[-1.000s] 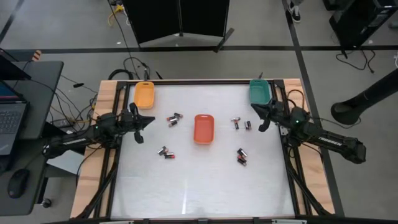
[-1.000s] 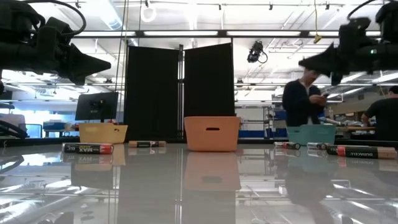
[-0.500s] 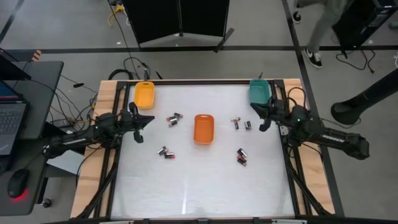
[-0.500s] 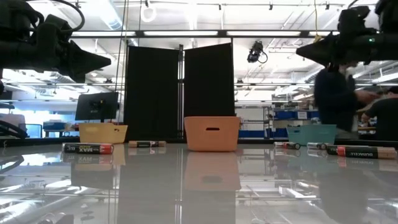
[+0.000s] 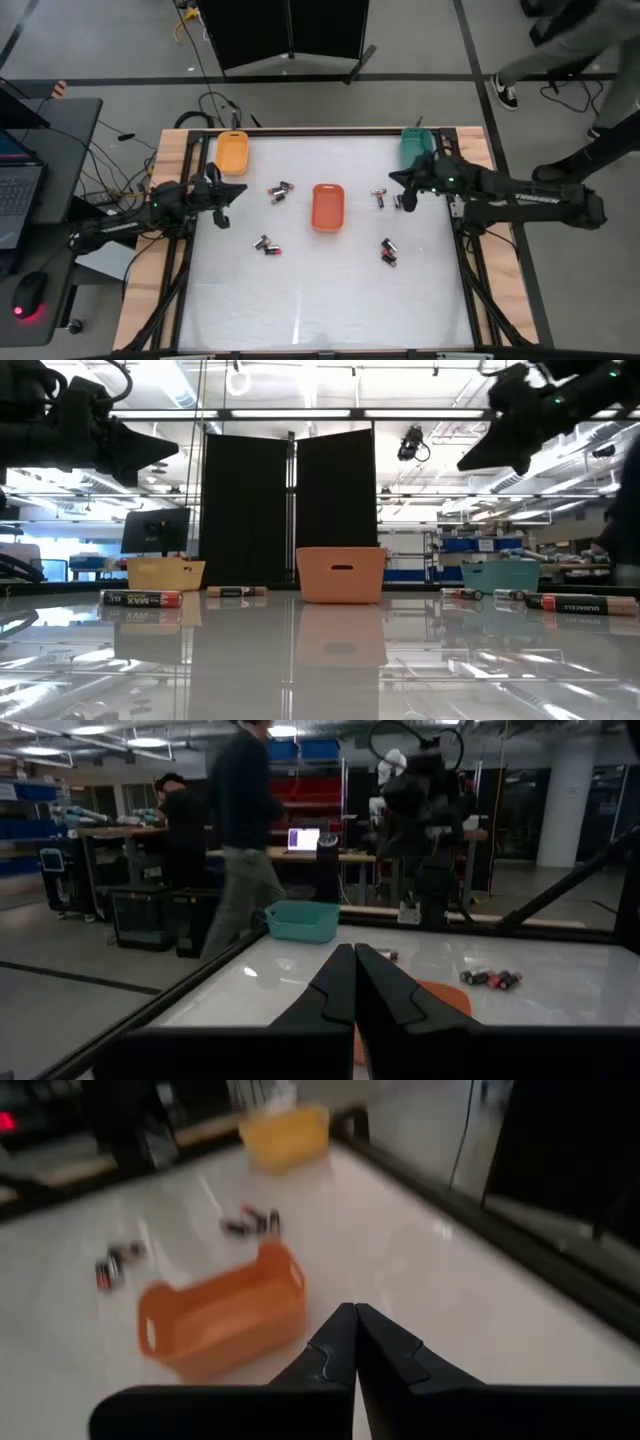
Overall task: Sort batteries
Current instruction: Put the silver battery into the orange bin
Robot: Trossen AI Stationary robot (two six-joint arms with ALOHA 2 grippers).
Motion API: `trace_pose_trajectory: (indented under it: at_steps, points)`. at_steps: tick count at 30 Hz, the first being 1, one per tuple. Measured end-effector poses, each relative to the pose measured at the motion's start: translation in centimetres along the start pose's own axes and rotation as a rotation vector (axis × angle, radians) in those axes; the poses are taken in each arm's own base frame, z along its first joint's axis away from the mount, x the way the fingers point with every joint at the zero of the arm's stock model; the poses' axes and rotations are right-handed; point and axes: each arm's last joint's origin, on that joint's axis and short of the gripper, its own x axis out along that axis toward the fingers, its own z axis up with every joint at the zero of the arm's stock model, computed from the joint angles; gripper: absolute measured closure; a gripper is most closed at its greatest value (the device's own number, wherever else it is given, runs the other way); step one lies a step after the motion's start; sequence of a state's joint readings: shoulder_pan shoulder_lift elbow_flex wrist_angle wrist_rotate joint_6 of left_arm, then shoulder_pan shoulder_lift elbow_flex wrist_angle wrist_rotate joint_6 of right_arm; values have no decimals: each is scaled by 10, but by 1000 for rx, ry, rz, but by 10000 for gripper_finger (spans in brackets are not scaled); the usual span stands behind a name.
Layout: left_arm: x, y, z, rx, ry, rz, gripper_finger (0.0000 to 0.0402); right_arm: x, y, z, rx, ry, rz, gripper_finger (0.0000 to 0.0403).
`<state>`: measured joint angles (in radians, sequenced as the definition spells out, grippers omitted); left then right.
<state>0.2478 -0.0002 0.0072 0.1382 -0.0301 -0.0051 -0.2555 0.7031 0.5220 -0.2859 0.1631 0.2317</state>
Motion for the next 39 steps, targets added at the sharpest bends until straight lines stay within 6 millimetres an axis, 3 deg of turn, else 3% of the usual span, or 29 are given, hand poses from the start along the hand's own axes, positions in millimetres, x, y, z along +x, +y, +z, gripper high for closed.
trace_pose_trajectory:
  at_steps: [9, 18, 26, 30, 36, 39]
  points:
    - [0, 0, 1, 0, -8, 0, 394, 43, 11, 0, -49, 289, -53, 352]
    - [0, 0, 2, -1, -21, 0, 394, 80, 18, -3, -76, 462, -64, 305]
    - [0, 0, 3, 0, -27, 0, 394, 103, 24, 13, -135, 629, -96, 285]
    - [0, 0, 3, 0, -28, 0, 394, 105, 24, 21, -177, 708, -106, 298]
    - [0, 0, 3, -1, -30, 0, 394, 102, 23, 21, -230, 742, -95, 380]
    - [0, 0, 3, -1, -29, 0, 394, 102, 23, 21, -262, 744, -82, 391]
